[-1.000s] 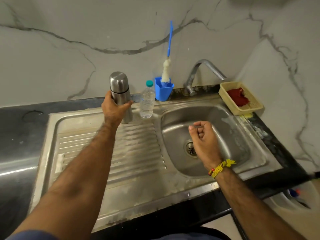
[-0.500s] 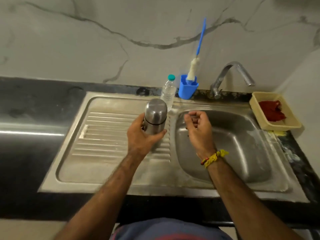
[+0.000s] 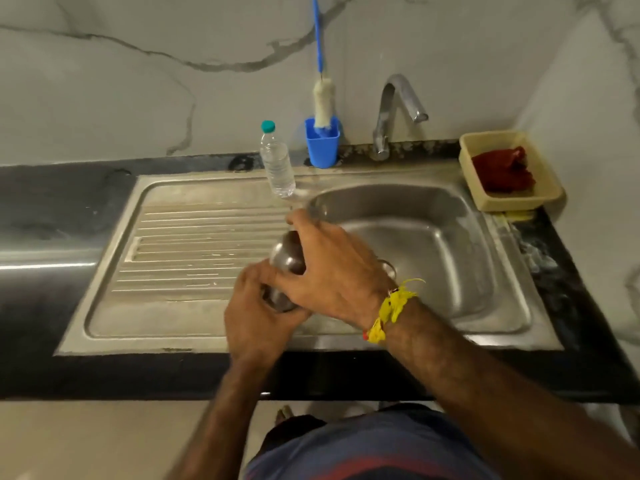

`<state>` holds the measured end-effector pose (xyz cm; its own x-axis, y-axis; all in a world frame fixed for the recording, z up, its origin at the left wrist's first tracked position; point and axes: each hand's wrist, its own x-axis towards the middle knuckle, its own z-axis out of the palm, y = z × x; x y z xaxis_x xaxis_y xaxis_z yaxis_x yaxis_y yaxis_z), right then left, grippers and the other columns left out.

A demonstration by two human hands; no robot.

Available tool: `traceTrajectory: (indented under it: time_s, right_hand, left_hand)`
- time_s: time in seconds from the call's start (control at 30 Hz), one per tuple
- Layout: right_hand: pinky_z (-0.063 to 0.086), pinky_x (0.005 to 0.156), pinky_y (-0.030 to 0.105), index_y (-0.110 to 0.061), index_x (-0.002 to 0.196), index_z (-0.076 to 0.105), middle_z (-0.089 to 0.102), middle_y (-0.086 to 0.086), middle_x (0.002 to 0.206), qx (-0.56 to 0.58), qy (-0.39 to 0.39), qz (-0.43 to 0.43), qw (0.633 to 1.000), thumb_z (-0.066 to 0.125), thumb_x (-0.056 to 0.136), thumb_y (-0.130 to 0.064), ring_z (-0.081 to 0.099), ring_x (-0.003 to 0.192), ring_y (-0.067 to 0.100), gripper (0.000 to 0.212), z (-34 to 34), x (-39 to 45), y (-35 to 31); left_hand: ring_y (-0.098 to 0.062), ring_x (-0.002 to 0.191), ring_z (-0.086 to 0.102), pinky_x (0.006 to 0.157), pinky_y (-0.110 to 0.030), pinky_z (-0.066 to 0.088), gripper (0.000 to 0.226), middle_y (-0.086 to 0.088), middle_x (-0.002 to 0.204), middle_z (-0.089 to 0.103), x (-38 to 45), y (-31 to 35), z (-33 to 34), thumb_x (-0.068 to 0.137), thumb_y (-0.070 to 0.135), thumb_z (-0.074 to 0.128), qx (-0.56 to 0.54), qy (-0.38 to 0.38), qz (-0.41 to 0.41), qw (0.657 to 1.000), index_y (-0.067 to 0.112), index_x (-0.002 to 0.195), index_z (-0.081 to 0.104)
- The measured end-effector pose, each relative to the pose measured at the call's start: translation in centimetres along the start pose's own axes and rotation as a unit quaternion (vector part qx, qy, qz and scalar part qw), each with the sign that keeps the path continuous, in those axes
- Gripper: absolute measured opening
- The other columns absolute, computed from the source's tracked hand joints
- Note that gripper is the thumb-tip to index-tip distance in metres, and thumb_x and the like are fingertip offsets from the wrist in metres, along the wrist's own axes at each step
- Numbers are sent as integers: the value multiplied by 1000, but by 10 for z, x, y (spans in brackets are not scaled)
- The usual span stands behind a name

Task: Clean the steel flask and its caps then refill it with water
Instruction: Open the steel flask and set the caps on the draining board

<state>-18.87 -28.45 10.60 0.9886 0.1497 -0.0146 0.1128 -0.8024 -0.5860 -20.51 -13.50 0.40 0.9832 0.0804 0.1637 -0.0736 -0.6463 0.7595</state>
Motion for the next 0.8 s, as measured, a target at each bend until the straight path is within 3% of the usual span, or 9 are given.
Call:
traceTrajectory:
  time_s: [0.13,0.27,0.33,0.43,0.5,0.57,0.63,0.7,0.8]
  right_hand:
    - [42,70,36,-25,94,37,64,4,101,-42,46,-9,998,54,79,-74,63,93,33,54,7,-3,10]
    - [38,60,30,-27,85,37,51,-9,76,-71,-8,-193,979,62,78,-67,56,69,22,48,-8,0,13]
    - [43,59,32,-27,91,45,52,-11,82,-89,-52,-251,962,63,78,-64,54,68,17,43,-16,3,12]
    - [52,76,38,-31,117,48,55,-11,107,-97,-70,-182,976,67,73,-68,60,90,15,60,-17,0,-2]
    - [52,76,37,-28,116,45,58,-7,107,-99,-40,-84,991,66,67,-78,60,93,17,73,-13,0,-16]
    - [50,75,29,-26,115,50,62,-4,105,-17,-38,-72,997,76,71,-62,61,93,16,62,-7,6,-26]
    - [48,84,25,-27,126,51,55,-2,116,21,-93,-93,991,80,73,-35,56,103,15,61,-4,15,-35]
    - [49,88,30,-28,130,48,49,-2,120,1,-108,-75,991,79,75,-42,53,105,16,64,1,18,-47]
    - [47,76,31,-23,109,53,58,-3,103,-52,-34,-20,998,71,81,-52,58,93,17,45,9,21,-61]
  left_hand:
    - [-1,73,54,64,-20,46,64,10,90,63,-15,14,1,52,45,91,4,-43,16,999,20,105,63]
    - [2,78,69,68,-20,57,59,15,86,74,-12,16,-11,55,28,98,-63,-101,10,993,27,105,66]
    - [0,85,72,76,-24,60,63,14,93,76,-9,12,-21,58,26,98,-77,-130,27,988,23,113,68]
    - [1,87,71,77,-24,59,64,18,95,75,-3,4,-33,58,36,95,-68,-116,34,990,33,115,66]
    - [4,82,70,71,-15,55,61,21,88,73,2,-2,-42,57,31,97,-65,-95,27,993,40,107,64]
    - [5,79,68,69,-11,52,63,22,84,71,13,-6,-50,56,31,98,-54,-81,29,995,43,105,59]
    - [1,78,68,71,-21,56,64,18,86,71,22,-15,-56,55,35,96,-39,-84,36,995,39,109,61]
    - [-3,76,68,72,-33,60,63,16,85,71,31,-22,-58,56,37,94,-39,-101,44,993,35,111,63]
    - [-2,79,67,73,-27,58,67,23,81,67,39,-28,-59,55,36,95,-35,-114,59,991,32,114,65]
